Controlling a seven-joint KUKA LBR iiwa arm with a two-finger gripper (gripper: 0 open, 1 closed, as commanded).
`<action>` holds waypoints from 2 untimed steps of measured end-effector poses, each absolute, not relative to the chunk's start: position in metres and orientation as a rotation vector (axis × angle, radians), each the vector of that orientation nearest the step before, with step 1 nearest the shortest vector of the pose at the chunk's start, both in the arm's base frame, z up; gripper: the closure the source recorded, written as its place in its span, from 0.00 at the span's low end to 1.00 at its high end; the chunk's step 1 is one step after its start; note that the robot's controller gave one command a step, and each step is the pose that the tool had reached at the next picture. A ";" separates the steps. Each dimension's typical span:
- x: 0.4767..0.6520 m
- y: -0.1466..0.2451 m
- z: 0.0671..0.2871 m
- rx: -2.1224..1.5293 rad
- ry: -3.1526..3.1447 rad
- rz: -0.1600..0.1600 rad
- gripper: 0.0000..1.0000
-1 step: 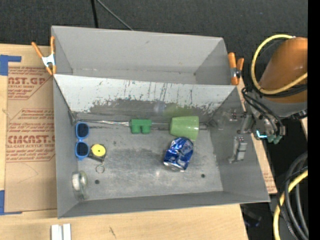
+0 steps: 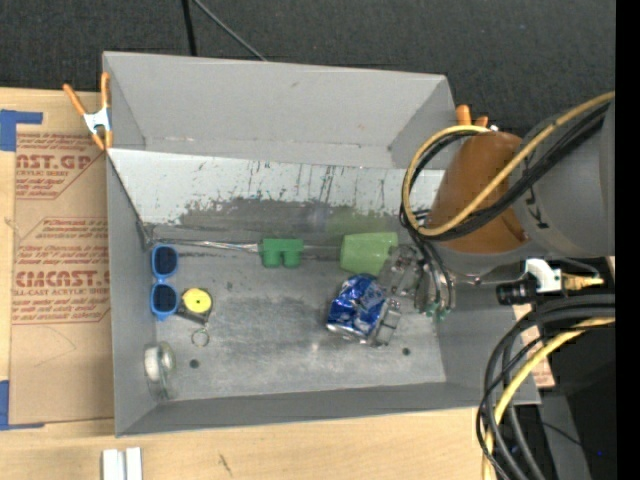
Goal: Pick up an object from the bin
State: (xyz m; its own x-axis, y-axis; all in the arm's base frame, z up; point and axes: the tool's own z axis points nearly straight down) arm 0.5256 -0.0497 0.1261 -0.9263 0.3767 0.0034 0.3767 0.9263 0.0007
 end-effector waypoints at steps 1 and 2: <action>0.555 -0.002 0.082 -0.651 -3.080 -0.003 0.00; 0.557 -0.005 0.086 -0.659 -3.086 -0.003 1.00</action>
Offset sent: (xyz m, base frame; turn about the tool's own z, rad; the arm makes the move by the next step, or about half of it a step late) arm 0.0253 0.0451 -0.0498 0.0365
